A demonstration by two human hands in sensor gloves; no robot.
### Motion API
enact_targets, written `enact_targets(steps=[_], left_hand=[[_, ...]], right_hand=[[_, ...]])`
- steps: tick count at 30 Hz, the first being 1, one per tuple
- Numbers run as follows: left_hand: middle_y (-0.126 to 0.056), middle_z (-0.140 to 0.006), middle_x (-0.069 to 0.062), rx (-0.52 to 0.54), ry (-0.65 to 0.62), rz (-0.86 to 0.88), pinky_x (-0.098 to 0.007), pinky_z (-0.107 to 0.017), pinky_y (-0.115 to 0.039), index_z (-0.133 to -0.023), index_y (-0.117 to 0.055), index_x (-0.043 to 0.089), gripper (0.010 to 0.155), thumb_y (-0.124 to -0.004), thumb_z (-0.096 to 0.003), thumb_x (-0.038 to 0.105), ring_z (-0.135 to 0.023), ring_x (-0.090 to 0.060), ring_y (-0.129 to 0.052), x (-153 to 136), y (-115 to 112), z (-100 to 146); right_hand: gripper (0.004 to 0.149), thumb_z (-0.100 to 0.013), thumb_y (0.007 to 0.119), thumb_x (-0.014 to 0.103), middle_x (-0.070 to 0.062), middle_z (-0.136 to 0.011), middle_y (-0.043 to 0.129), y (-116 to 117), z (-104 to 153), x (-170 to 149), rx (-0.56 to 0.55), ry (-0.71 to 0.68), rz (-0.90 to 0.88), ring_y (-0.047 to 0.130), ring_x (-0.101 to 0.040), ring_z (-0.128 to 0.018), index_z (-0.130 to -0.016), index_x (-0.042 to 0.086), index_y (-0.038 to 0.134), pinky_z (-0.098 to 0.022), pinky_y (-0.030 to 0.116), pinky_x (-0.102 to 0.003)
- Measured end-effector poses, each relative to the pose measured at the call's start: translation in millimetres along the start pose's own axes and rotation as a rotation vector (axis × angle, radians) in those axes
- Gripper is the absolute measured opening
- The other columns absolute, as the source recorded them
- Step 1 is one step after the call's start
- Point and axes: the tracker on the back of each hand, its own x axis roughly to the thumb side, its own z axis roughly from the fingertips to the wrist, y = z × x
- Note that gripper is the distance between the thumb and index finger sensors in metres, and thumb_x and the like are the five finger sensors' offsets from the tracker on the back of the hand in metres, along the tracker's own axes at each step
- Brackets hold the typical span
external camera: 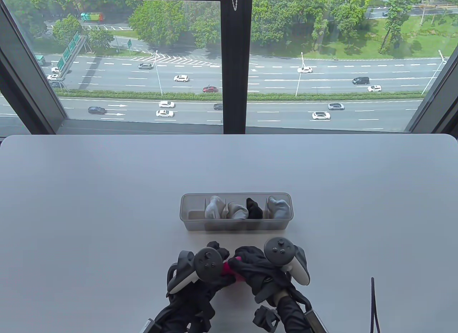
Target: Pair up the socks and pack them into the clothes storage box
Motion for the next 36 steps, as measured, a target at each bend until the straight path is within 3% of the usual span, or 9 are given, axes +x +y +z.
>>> enact_targets(steps=[5,10,16,19,21,26,29,31,36], left_hand=[[-0.047,-0.114,-0.023,-0.040,-0.016,-0.009,-0.068,-0.073,-0.052,-0.098,-0.060,0.003,0.052,-0.065,-0.0564,0.034,-0.102,-0.050,-0.058,1,-1,0],[-0.036,-0.114,-0.025,-0.072,0.003,0.002,-0.068,-0.074,-0.049,-0.093,-0.055,0.005,0.055,-0.066,-0.0525,0.041,-0.104,-0.051,-0.050,-2,-1,-1],[-0.025,-0.116,-0.023,-0.015,0.021,-0.024,-0.069,-0.075,-0.047,-0.100,-0.040,0.013,0.067,-0.075,-0.0510,0.041,-0.107,-0.050,-0.044,-1,1,0],[-0.051,-0.114,-0.020,0.054,-0.019,-0.027,-0.068,-0.073,-0.054,-0.093,-0.062,0.005,0.052,-0.076,-0.0531,0.035,-0.102,-0.047,-0.062,4,5,2],[-0.052,-0.114,-0.021,0.003,-0.011,-0.038,-0.068,-0.073,-0.054,-0.093,-0.065,0.006,0.049,-0.072,-0.0541,0.035,-0.102,-0.049,-0.061,2,3,1],[-0.046,-0.113,-0.025,-0.062,0.004,-0.016,-0.068,-0.073,-0.052,-0.091,-0.061,0.004,0.052,-0.065,-0.0540,0.041,-0.102,-0.051,-0.057,-2,1,0],[-0.031,-0.116,-0.025,-0.027,0.020,-0.042,-0.069,-0.074,-0.049,-0.102,-0.041,0.010,0.067,-0.069,-0.0521,0.044,-0.105,-0.050,-0.049,0,3,1],[-0.037,-0.116,-0.023,0.064,-0.023,-0.020,-0.070,-0.073,-0.049,-0.103,-0.048,0.012,0.060,-0.070,-0.0541,0.038,-0.105,-0.049,-0.052,3,6,3],[-0.046,-0.114,-0.023,0.022,-0.023,-0.039,-0.069,-0.073,-0.053,-0.101,-0.053,0.003,0.054,-0.062,-0.0571,0.033,-0.102,-0.050,-0.059,4,4,2]], right_hand=[[0.068,-0.059,0.065,0.047,-0.022,-0.118,0.018,0,2,6,0.002,-0.046,0.091,0.008,-0.048,-0.103,-0.114,0.024,0.032,-0.073,0.019,-0.067],[0.049,-0.058,0.072,0.041,-0.010,-0.100,0.073,-4,5,14,-0.065,-0.066,0.100,0.050,-0.039,-0.105,-0.102,0.022,0.061,-0.073,0.027,-0.068],[0.045,-0.062,0.065,0.043,-0.009,-0.085,0.082,-5,4,8,-0.059,-0.054,-0.013,0.067,-0.030,-0.097,-0.099,0.016,0.065,-0.074,0.029,-0.068],[0.049,-0.062,0.065,0.042,-0.009,-0.092,0.077,-6,5,9,-0.062,-0.063,-0.015,0.061,-0.033,-0.100,-0.104,0.018,0.058,-0.073,0.028,-0.068],[0.062,-0.060,0.069,0.041,-0.012,-0.118,0.050,-4,6,12,-0.048,-0.099,0.014,0.052,-0.044,-0.105,-0.112,0.037,0.037,-0.073,0.027,-0.071],[0.046,-0.058,0.074,0.039,-0.005,-0.097,0.080,-6,7,18,-0.109,-0.101,0.090,0.072,-0.030,-0.097,-0.102,0.034,0.061,-0.076,0.038,-0.066],[0.045,-0.060,0.070,0.039,-0.004,-0.089,0.084,-7,8,17,-0.146,-0.080,0.086,0.077,-0.027,-0.092,-0.102,0.025,0.060,-0.077,0.040,-0.065],[0.045,-0.062,0.065,0.041,-0.002,-0.086,0.086,-10,8,11,-0.157,-0.063,0.037,0.080,-0.025,-0.089,-0.102,0.022,0.059,-0.077,0.042,-0.064],[0.063,-0.058,0.072,0.041,-0.012,-0.116,0.059,-6,7,12,-0.082,-0.096,0.065,0.063,-0.043,-0.102,-0.112,0.037,0.040,-0.074,0.039,-0.069]])
